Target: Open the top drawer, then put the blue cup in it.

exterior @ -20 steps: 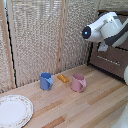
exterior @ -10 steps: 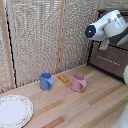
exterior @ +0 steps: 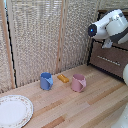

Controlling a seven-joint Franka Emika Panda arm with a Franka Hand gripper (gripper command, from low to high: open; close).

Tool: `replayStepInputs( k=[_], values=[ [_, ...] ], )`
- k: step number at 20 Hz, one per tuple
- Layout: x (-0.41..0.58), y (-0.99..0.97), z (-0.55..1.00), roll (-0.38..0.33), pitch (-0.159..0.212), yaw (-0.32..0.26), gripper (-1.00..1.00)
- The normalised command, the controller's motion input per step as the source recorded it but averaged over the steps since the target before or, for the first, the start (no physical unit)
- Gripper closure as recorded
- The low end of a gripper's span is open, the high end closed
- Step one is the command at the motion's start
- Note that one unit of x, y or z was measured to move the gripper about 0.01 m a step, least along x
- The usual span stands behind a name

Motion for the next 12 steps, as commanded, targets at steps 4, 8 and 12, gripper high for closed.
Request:
replayStepInputs(
  k=[4, 8, 12],
  values=[
    [0.061, 0.15, 0.0, -0.009, 0.001, 0.037, 1.0],
    [0.321, 0.77, -0.03, -0.007, -0.017, 0.055, 1.0],
    [0.335, 0.83, -0.01, 0.074, -0.089, -0.035, 1.0]
  ],
)
